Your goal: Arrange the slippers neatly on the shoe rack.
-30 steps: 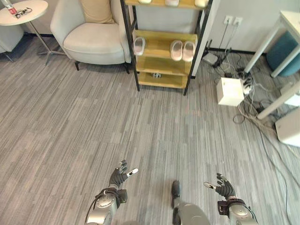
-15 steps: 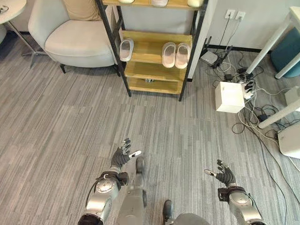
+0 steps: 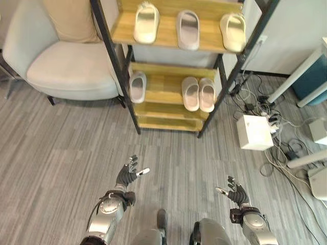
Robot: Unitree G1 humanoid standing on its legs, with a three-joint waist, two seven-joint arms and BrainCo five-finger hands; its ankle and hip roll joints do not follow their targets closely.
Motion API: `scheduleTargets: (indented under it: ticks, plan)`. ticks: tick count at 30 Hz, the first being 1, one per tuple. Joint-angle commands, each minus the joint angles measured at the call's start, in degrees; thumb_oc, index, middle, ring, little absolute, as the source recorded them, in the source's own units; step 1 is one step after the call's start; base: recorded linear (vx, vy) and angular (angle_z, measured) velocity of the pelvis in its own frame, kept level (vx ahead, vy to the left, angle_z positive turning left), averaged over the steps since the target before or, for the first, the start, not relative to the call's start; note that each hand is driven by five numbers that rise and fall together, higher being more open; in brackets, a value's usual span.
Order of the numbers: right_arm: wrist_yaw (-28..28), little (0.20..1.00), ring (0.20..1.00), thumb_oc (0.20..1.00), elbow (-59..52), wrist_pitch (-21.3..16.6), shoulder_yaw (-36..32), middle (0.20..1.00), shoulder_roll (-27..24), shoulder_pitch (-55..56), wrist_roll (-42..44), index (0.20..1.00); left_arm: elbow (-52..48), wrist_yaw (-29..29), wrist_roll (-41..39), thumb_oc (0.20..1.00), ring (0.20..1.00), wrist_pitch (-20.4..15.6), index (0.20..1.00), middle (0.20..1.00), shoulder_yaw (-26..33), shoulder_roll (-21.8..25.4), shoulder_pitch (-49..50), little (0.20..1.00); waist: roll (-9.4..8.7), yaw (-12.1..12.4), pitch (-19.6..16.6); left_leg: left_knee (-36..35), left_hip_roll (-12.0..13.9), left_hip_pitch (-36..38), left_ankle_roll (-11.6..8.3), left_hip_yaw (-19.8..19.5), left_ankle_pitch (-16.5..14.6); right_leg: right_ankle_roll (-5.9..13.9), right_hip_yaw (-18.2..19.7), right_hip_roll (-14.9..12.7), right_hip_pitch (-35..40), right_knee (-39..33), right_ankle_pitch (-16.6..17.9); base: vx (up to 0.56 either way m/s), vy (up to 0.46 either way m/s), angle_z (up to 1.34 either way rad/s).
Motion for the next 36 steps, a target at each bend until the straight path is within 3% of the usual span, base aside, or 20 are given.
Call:
scheduleTargets:
  ticks: [1,4,6,10,11,13,14,15,17,23,32,36]
  plan:
    - [-1.5,1.000,1.000,1.000,0.3,-1.2,-0.9,1.000,-0.9,-1.9,1.8,1.000,-2.4,0.6,0.7,1.000,1.000,-2.6,1.000,1.000,1.4,1.6,0.1,1.000,-2.36,-0.7,0.6,1.2,5.3,4.2,-6.34,1.4,-7.3,3.75,-0.1,-0.2,7.9,-26.1,14.0,0.55,-0.199,0.62]
    - [-1.3,1.000,1.000,1.000,-0.1,-1.0,-0.9,1.000,-1.1,-1.5,1.4,1.000,-1.9,0.7,0.3,1.000,1.000,-3.1,1.000,1.000,1.7,1.3,-0.4,1.000,-2.54,-1.2,0.6,1.7,5.6,5.7,-7.01,0.5,-9.1,4.05,0.6,0.2,8.8,-28.3,15.0,0.28,-0.116,0.71]
    - [-1.2,1.000,1.000,1.000,0.2,-1.4,-1.1,1.000,-1.4,-0.4,1.3,1.000,-1.6,0.9,-0.1,1.000,1.000,-3.2,1.000,1.000,1.9,0.5,0.4,1.000,-2.76,-1.5,-0.6,4.5,6.5,6.7,-7.77,-0.2,-11.0,2.37,1.5,0.9,10.3,-27.6,15.2,0.34,-0.163,0.89]
    - [-1.4,1.000,1.000,1.000,-0.4,-2.5,-0.9,1.000,-3.0,-0.2,2.6,1.000,-1.1,1.5,-2.1,1.000,1.000,-3.4,1.000,1.000,1.8,-0.2,0.3,1.000,-3.49,-0.6,-0.1,23.6,6.6,-1.1,-9.90,-3.5,-5.6,-1.40,2.4,3.2,15.3,-28.9,13.1,0.22,-0.184,0.52]
    - [-1.5,1.000,1.000,1.000,-0.3,-2.4,-1.0,1.000,-3.4,-0.3,2.8,1.000,-0.9,1.6,-2.1,1.000,1.000,-3.2,1.000,1.000,1.7,-0.3,-0.1,1.000,-3.98,-0.3,0.2,24.8,6.4,-3.3,-9.86,-3.8,-5.2,-1.79,2.6,3.0,16.5,-29.5,12.6,0.16,-0.084,-0.34]
    - [-1.9,1.000,1.000,1.000,0.2,-2.6,-1.4,1.000,-3.8,-0.6,3.4,1.000,-0.8,2.0,-2.1,1.000,1.000,-2.8,1.000,1.000,1.7,-0.7,-0.7,1.000,-4.31,0.3,0.4,19.4,6.8,-5.9,-9.14,-2.8,-7.2,-1.38,2.4,3.0,18.9,-31.0,11.5,0.23,0.020,-0.44]
    - [-2.4,1.000,1.000,1.000,0.1,-2.9,-1.7,1.000,-4.2,-0.7,3.7,1.000,-1.0,1.9,-1.3,1.000,1.000,-2.7,1.000,1.000,0.7,-1.0,-1.1,1.000,-3.34,0.9,0.2,11.4,8.2,-8.3,-9.36,-2.1,-2.6,-1.04,2.0,3.7,20.2,-31.7,10.8,0.20,0.071,-0.03]
    - [-2.4,1.000,1.000,1.000,0.1,-2.9,-1.8,1.000,-4.2,-0.7,3.7,1.000,-1.0,1.9,-1.2,1.000,1.000,-2.7,1.000,1.000,0.6,-1.0,-1.1,1.000,-3.37,1.0,0.3,10.4,8.2,-7.6,-9.41,-2.0,-2.1,-1.06,2.0,3.7,20.4,-31.7,10.7,0.14,0.108,-0.04]
    - [-3.1,1.000,1.000,1.000,0.0,-3.0,-2.0,1.000,-4.6,-0.7,3.3,1.000,-1.3,2.0,-0.3,1.000,1.000,-2.9,1.000,1.000,-0.1,-1.1,-1.8,1.000,-1.71,1.7,0.0,1.0,8.7,-7.9,-9.98,-1.4,2.7,-0.58,2.0,4.3,21.7,-31.9,9.3,0.11,0.146,-0.39]
    - [-1.2,1.000,1.000,1.000,0.2,-1.8,-1.0,1.000,-2.4,1.8,2.1,1.000,-3.1,0.7,0.8,1.000,1.000,-2.6,1.000,1.000,-0.3,-0.5,0.6,1.000,-2.05,0.4,-3.3,-1.2,7.2,-2.5,-8.70,0.7,0.6,0.84,4.1,2.5,21.9,-31.9,10.6,0.11,0.150,-0.35]
    - [-0.6,1.000,1.000,1.000,0.1,-1.4,-0.5,1.000,-1.8,2.3,1.3,1.000,-3.1,0.5,0.9,1.000,1.000,-2.3,1.000,1.000,-0.4,-0.3,1.8,1.000,-2.42,0.6,-3.6,-1.2,6.3,-0.6,-7.78,1.9,-1.2,1.81,4.6,1.7,22.4,-31.9,11.2,0.04,0.052,0.03]
    - [-1.5,1.000,1.000,1.000,0.0,-1.2,0.2,1.000,-2.2,0.3,-1.0,1.000,-2.5,0.7,1.1,1.000,1.000,-2.4,1.000,1.000,-1.1,0.3,0.8,1.000,-1.88,1.2,-2.7,-1.2,6.5,-1.5,-7.65,3.3,-1.2,2.91,3.2,1.1,20.3,-30.5,12.5,-0.06,-0.014,-0.19]
